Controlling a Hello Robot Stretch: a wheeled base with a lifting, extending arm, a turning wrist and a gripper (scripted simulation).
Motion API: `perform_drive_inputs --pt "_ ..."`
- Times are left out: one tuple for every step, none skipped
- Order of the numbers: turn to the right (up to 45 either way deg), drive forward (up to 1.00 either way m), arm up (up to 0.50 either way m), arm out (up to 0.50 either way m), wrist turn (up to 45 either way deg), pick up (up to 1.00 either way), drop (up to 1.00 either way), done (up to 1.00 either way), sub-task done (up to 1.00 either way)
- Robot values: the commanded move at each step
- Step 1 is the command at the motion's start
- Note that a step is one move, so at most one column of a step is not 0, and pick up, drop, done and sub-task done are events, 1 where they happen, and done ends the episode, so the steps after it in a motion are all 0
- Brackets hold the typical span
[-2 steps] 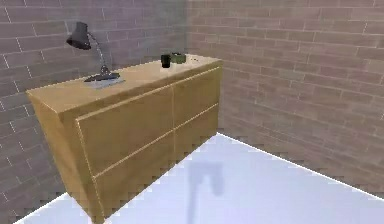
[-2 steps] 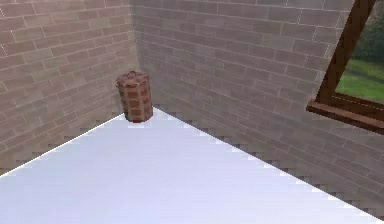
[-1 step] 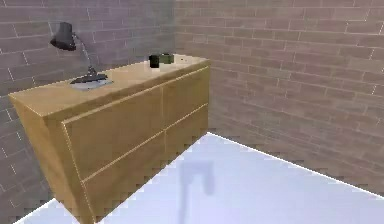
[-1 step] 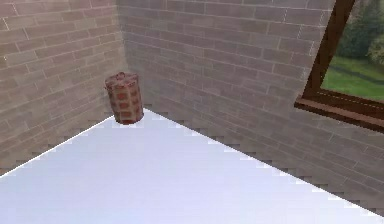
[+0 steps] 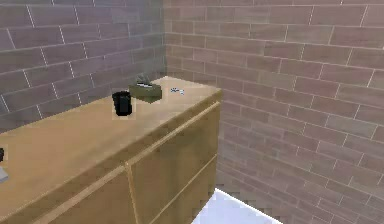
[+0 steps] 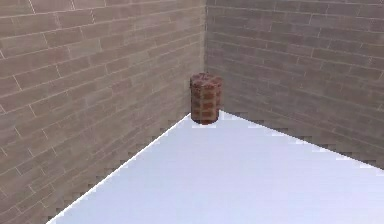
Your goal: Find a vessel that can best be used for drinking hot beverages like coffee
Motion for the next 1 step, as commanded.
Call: perform_drive_inputs --pt "-18.0 0.00 0.00 0.00 0.0 0.00 0.00 0.00 0.00"
